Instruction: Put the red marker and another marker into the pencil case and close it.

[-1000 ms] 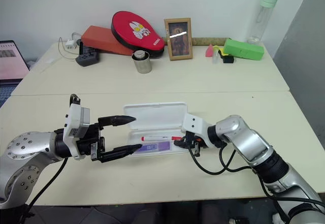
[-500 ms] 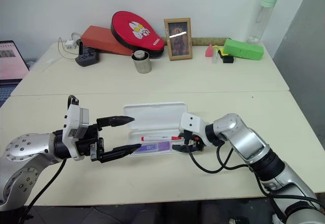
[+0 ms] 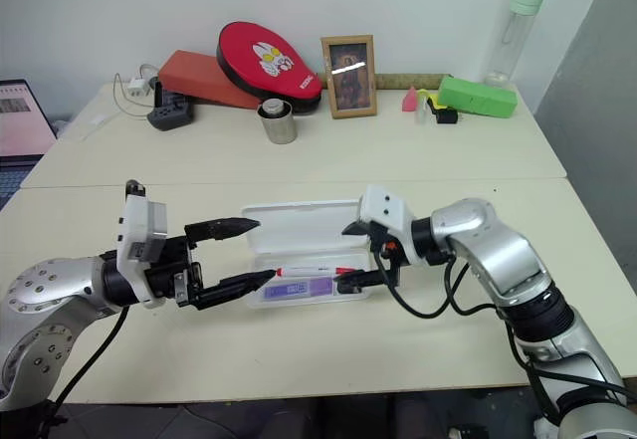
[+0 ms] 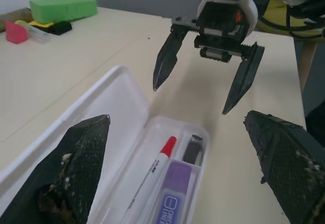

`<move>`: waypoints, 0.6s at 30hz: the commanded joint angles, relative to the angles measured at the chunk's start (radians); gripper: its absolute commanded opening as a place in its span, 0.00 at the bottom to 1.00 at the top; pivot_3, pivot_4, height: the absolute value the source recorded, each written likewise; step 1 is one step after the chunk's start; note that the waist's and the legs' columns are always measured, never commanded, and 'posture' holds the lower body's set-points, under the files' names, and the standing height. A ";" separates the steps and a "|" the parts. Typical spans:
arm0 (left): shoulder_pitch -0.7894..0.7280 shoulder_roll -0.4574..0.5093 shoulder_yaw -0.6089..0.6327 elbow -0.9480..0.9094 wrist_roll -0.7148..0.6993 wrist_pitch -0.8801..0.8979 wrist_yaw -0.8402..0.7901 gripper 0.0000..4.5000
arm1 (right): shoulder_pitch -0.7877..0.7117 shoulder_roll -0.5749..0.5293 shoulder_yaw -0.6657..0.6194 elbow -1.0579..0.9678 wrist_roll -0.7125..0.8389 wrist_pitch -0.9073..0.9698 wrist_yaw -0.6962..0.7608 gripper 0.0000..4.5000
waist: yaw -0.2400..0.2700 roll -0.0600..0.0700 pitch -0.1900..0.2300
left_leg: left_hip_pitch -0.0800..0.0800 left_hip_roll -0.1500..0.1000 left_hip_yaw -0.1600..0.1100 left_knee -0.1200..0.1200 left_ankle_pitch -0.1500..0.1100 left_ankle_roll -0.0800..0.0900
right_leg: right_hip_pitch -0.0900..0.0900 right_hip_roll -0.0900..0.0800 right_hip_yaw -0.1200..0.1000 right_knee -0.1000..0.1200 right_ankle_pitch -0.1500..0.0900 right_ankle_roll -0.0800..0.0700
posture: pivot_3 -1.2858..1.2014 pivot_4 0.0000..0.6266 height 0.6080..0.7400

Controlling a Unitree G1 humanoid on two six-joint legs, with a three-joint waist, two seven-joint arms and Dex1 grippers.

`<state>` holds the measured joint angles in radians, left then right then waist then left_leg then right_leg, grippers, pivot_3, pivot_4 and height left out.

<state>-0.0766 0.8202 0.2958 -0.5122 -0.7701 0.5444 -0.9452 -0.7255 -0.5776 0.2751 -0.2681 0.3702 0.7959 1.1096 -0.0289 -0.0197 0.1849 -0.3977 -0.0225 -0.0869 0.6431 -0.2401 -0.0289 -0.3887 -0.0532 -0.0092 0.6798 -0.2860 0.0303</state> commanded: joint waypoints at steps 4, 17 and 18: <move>-0.075 -0.022 0.156 0.062 -0.085 -0.008 0.080 1.00 | -0.217 0.100 -0.096 0.292 -0.037 -0.069 -0.140 0.99 | -0.005 0.000 0.000 | 0.001 0.001 0.000 0.000 0.000 0.000 | 0.000 0.000 0.000 0.001 0.000 0.000 | 0.52 0.24 1.00; -0.020 -0.025 0.254 0.075 -0.110 -0.006 0.099 1.00 | -0.423 0.215 -0.013 0.770 -0.209 -0.279 -0.128 0.51 | -0.004 0.000 0.000 | -0.001 0.000 0.002 -0.001 0.000 0.000 | -0.002 0.000 0.001 0.000 0.000 -0.001 | 0.52 0.24 1.00; -0.012 -0.027 0.258 0.068 -0.118 -0.001 0.103 1.00 | -0.427 0.217 -0.009 0.783 -0.217 -0.288 -0.124 0.46 | -0.004 0.000 0.000 | -0.001 0.000 0.002 -0.001 0.000 0.000 | -0.002 0.000 0.001 0.000 0.000 -0.001 | 0.52 0.24 1.00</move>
<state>-0.0931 0.7963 0.5086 -0.4168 -0.8630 0.5555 -0.8519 -1.1228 -0.3619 0.2634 0.4975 0.1725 0.5441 0.9678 -0.0324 -0.0194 0.1851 -0.3981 -0.0225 -0.0842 0.6422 -0.2400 -0.0292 -0.3910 -0.0531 -0.0075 0.6801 -0.2856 0.0297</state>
